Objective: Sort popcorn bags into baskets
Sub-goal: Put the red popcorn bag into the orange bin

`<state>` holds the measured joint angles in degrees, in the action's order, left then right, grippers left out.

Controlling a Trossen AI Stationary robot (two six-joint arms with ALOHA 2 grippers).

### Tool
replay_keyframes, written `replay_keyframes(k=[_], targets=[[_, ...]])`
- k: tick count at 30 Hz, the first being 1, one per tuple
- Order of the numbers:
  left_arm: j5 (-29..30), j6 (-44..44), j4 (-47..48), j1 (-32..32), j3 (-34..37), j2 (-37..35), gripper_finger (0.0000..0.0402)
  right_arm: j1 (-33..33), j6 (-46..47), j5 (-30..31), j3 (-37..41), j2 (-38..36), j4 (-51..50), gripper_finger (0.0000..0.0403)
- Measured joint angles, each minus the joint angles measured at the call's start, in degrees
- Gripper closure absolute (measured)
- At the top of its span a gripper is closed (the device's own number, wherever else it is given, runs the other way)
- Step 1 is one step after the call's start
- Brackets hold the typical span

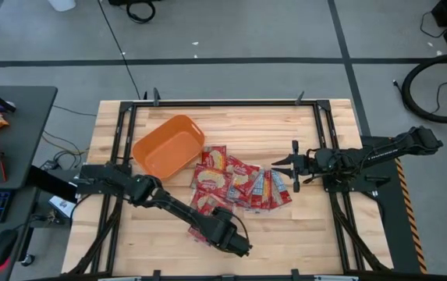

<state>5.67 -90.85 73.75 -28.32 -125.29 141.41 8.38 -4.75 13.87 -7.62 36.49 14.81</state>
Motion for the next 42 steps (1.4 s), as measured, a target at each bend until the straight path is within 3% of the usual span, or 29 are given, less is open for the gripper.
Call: replay_keyframes(k=[6,11,26,42], targets=[[-0.93,3.17,6.82,0.00,-0.04,1.73,0.0171,-0.01,0.17,-0.93,0.00,0.00,0.20,0.0327],[2.51,9.27,12.10,0.04,0.00,1.91,0.0171,0.02,0.57,-2.01,0.00,0.00,0.58,0.0327],[6.04,1.44,13.13,-1.22,-3.13,0.90,0.0171,0.07,3.43,-4.57,0.00,0.81,0.18,0.0327],[6.39,7.72,15.64,-1.50,-2.99,4.82,0.0171,0.13,3.68,-5.72,0.01,2.82,1.96,0.0327]])
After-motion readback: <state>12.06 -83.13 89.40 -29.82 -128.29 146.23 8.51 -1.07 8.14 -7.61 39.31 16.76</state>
